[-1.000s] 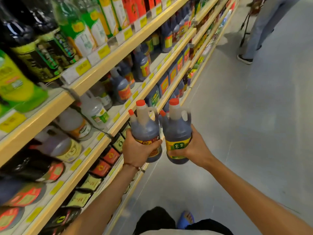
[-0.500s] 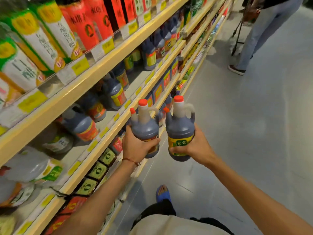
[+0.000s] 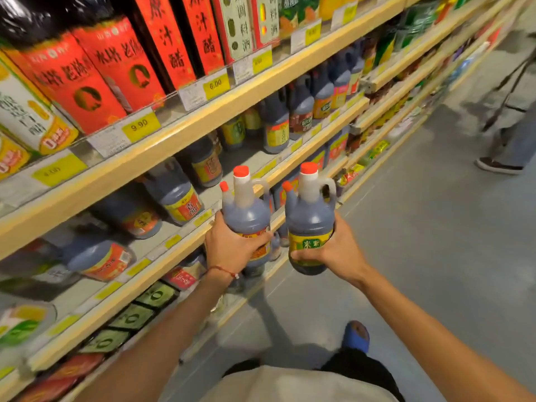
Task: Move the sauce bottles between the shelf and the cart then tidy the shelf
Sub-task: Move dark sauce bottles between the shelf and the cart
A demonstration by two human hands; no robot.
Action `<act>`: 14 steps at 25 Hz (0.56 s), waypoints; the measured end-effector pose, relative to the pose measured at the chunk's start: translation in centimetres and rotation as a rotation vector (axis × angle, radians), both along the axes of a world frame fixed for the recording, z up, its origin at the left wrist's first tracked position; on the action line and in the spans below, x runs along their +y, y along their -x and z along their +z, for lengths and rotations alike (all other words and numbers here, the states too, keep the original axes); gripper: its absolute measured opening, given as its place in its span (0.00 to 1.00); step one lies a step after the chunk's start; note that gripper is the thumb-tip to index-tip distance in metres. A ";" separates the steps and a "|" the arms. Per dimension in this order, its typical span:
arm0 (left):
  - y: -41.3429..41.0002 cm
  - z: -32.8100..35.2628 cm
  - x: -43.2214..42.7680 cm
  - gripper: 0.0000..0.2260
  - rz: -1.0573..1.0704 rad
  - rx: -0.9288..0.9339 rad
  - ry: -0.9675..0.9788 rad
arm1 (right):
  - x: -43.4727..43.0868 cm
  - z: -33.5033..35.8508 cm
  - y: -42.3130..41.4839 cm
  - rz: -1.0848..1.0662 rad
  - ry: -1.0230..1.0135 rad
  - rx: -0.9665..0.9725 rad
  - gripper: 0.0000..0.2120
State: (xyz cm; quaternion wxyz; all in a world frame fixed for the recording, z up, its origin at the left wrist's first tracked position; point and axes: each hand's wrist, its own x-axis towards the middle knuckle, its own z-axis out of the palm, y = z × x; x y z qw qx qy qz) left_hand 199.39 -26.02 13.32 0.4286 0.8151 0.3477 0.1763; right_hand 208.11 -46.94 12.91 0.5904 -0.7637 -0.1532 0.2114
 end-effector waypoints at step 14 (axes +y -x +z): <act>-6.8 0.3 -8.1 0.42 0.530 0.082 -0.067 | -1.0 -0.2 -15.7 0.433 0.003 -0.027 0.36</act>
